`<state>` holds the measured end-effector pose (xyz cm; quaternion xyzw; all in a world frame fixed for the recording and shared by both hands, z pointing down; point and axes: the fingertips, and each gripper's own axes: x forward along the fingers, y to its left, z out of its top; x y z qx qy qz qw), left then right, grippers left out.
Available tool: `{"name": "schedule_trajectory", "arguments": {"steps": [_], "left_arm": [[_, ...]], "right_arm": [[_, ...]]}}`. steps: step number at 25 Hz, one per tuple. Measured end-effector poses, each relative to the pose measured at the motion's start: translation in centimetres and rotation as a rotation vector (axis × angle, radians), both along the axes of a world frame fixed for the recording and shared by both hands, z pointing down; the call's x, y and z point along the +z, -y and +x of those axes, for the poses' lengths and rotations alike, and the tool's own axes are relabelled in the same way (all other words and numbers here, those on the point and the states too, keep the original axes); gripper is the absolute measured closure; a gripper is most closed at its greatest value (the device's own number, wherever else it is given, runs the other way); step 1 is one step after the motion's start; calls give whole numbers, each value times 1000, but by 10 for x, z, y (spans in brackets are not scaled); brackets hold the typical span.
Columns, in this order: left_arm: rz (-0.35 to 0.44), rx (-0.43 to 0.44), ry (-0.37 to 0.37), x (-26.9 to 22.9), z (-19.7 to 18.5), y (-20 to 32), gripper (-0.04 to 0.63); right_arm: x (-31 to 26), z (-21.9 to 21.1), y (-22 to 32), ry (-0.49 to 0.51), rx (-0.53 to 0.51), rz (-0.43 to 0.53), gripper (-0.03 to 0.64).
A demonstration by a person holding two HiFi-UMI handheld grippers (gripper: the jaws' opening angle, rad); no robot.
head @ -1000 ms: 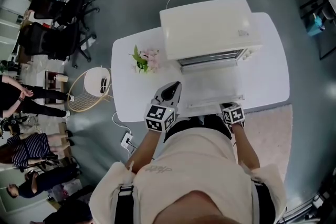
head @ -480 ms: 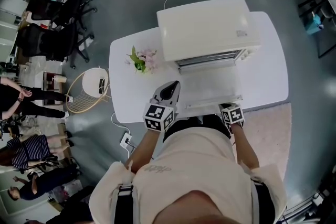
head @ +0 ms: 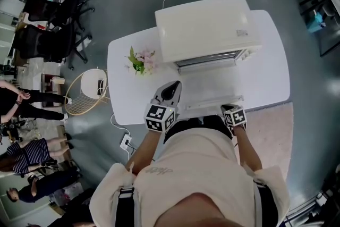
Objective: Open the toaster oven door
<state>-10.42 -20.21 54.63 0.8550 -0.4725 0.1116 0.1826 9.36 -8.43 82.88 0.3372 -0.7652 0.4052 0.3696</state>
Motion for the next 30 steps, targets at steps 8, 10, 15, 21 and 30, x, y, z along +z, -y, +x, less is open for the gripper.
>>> {"name": "schedule_trajectory", "arguments": {"steps": [8, 10, 15, 21, 30], "left_arm": [[7, -3, -4, -4, 4, 6, 574], [9, -4, -5, -3, 7, 8, 574], [30, -20, -13, -10, 8, 13, 574], [67, -51, -32, -24, 9, 19, 574], [137, -72, -27, -48, 7, 26, 574]], "right_arm": [[-36, -3, -2, 45, -54, 53, 611], [-54, -5, 3, 59, -78, 91, 609], [-119, -11, 32, 79, -133, 231, 609], [-186, -19, 75, 132, -135, 405, 611], [-266, -28, 128, 207, -125, 625, 611]]}}
